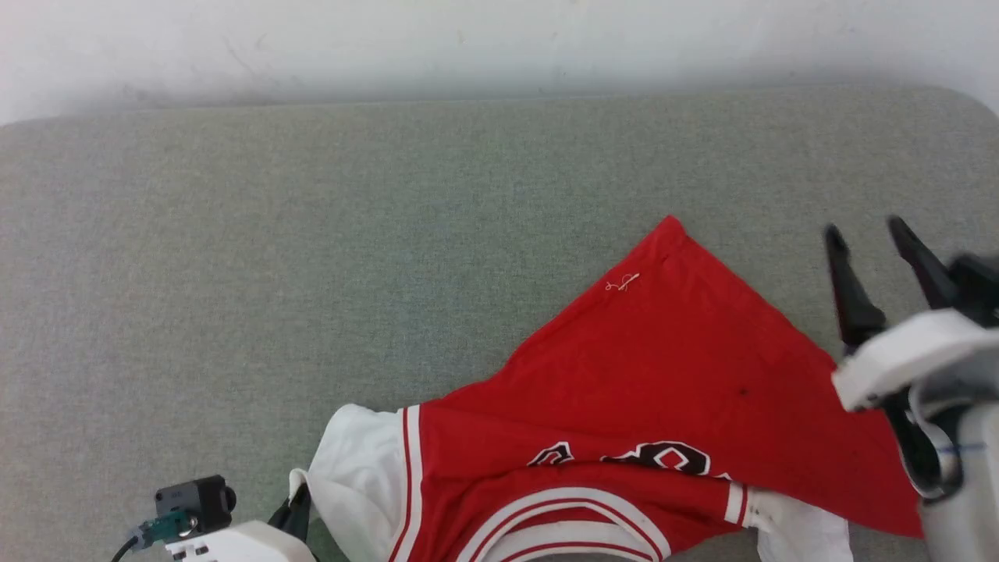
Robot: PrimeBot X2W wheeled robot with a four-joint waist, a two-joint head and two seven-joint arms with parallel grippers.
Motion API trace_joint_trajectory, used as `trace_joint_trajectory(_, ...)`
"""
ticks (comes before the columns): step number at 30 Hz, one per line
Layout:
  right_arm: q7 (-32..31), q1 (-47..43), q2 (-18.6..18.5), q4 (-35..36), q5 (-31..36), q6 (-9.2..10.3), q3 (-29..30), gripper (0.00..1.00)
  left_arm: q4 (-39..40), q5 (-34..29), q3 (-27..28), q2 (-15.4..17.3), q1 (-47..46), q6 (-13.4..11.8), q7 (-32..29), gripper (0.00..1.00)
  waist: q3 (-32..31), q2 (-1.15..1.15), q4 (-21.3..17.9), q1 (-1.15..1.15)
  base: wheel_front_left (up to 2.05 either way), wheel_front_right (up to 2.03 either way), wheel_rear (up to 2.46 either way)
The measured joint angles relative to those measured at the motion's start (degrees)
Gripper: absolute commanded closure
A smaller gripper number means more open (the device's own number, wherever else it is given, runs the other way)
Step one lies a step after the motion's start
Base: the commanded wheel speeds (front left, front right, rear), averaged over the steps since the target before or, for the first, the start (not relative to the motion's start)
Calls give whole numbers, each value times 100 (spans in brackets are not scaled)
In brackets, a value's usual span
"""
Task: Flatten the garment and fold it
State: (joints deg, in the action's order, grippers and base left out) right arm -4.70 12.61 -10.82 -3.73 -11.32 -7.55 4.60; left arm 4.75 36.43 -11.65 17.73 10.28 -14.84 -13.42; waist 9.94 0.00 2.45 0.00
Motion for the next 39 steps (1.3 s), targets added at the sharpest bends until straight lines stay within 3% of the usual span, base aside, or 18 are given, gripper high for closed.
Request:
trace_joint_trajectory(3,151,556,-207,-522,-98,0,-632,0,9,0,-19,-4,-41,0,1,100,90,0,58,0,0,0,0)
trace_joint_trajectory(7,-143,1321,-383,-1451,-309,0,-1290,0,14,0,-73,-26,-147,3,10,100,243,0,155,1,0,0,0)
trace_joint_trajectory(15,-1480,2415,-589,-2787,-855,0,-2061,0,-12,0,-155,-146,-348,20,96,100,575,0,455,1,0,0,0)
trace_joint_trajectory(22,-2575,3076,-651,-3297,-1000,0,-2455,0,-30,0,-190,-210,-475,75,234,100,865,0,651,1,0,0,0)
trace_joint_trajectory(23,-2766,3142,-649,-3366,-1002,0,-2503,22,-33,0,-197,-221,-487,76,244,100,897,0,670,1,0,0,0)
trace_joint_trajectory(24,-2929,3204,-650,-3405,-1010,0,-2519,53,-33,2,-201,-230,-499,76,253,100,922,0,686,0,0,0,0)
trace_joint_trajectory(27,-3243,3333,-645,-3408,-1018,0,-2499,100,-40,10,-213,-257,-516,77,286,100,954,0,716,0,0,0,0)
trace_joint_trajectory(30,-2942,3239,-628,-3264,-970,0,-2405,100,-67,33,-204,-263,-515,77,287,100,914,0,696,0,0,0,0)
trace_joint_trajectory(39,-754,1845,-242,-2094,-894,0,-1368,100,-103,-15,-73,-162,-465,58,549,100,526,0,540,0,0,0,0)
